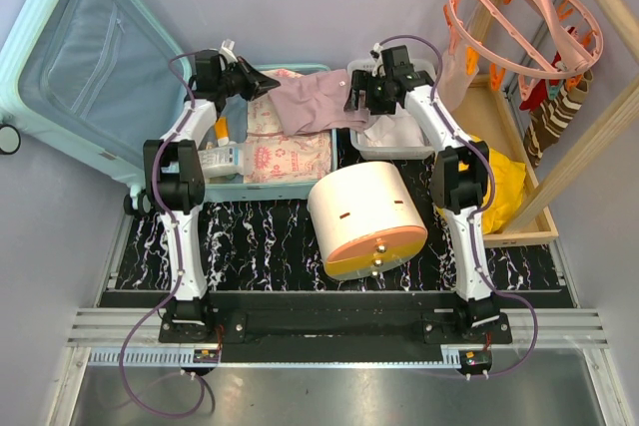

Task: Open, take out, and arrange the luggage
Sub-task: Place the clothes in the bin.

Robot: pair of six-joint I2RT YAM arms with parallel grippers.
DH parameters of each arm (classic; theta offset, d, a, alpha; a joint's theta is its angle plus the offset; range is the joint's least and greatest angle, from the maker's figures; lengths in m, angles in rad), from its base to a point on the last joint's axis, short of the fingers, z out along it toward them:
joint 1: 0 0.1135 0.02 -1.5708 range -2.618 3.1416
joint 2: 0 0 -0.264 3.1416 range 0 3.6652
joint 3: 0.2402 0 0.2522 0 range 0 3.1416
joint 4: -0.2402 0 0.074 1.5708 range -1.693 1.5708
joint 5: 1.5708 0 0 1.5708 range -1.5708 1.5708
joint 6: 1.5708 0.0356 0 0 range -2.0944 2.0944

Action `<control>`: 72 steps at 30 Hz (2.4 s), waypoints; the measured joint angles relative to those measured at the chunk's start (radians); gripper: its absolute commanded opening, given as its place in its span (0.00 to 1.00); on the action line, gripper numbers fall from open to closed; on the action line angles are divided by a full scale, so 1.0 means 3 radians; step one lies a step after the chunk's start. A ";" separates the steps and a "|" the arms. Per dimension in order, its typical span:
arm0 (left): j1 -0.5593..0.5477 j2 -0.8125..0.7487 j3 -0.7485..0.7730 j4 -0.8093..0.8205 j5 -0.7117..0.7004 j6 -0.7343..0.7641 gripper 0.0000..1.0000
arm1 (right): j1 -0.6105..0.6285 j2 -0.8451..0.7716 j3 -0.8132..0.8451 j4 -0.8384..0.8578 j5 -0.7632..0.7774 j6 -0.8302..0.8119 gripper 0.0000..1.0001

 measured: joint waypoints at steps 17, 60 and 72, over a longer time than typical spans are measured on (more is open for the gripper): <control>0.0020 0.0000 -0.0067 0.0074 0.0037 -0.0060 0.00 | -0.0192 0.0451 0.0416 0.0118 -0.0546 0.0340 0.70; -0.0649 0.0226 0.0336 0.0491 -0.0098 -0.0420 0.00 | -0.0226 -0.0235 0.0151 -0.0009 0.0790 -0.0362 0.00; -0.0801 0.0703 0.0710 0.0720 -0.0340 -0.0699 0.00 | -0.0418 -0.0257 -0.0142 -0.0062 0.1258 -0.0600 0.00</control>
